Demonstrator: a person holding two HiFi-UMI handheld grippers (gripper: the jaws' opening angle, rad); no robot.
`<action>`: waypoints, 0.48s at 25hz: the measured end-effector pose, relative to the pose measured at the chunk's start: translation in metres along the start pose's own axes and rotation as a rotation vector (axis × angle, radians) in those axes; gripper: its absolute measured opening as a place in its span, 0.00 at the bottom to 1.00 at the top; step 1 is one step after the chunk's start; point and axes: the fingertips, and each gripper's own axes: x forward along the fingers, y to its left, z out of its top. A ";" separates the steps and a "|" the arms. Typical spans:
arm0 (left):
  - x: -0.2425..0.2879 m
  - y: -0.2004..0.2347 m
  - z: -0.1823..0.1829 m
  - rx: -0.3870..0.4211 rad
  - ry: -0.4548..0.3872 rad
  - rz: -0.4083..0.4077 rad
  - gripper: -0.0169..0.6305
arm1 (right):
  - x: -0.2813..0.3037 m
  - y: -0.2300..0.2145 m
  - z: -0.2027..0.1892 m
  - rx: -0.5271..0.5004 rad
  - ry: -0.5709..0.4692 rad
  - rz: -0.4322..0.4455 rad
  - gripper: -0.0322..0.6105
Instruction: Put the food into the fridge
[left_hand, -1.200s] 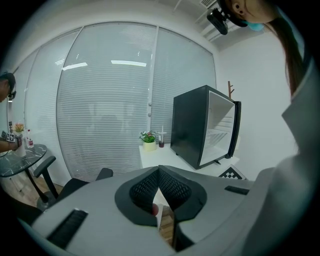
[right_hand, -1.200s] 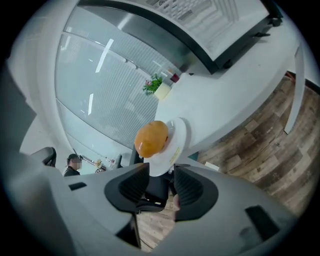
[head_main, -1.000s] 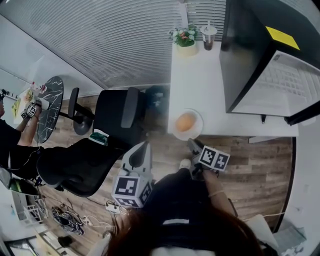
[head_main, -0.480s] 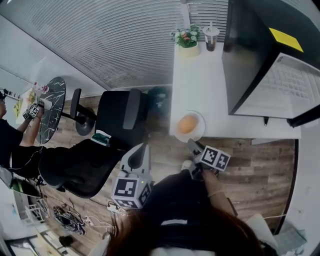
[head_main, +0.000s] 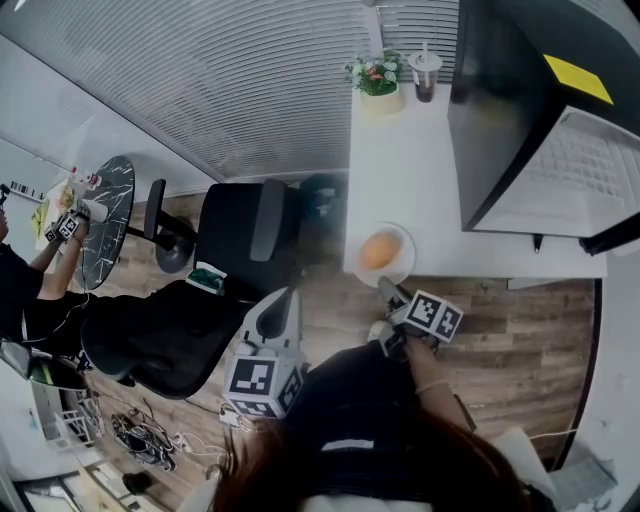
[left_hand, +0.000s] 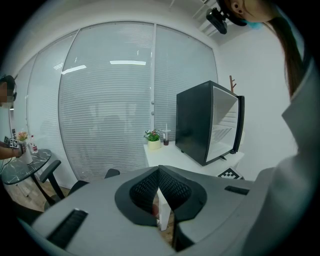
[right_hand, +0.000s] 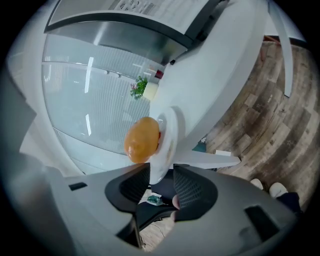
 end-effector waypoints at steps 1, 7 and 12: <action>0.000 0.001 0.000 0.002 0.000 -0.001 0.03 | 0.001 0.000 0.000 0.007 -0.001 -0.002 0.26; 0.002 0.003 0.001 0.004 0.004 -0.007 0.03 | 0.002 -0.004 0.001 0.036 -0.011 -0.018 0.19; 0.004 0.004 -0.001 0.003 0.001 -0.020 0.03 | 0.003 -0.003 0.001 0.065 -0.014 -0.001 0.17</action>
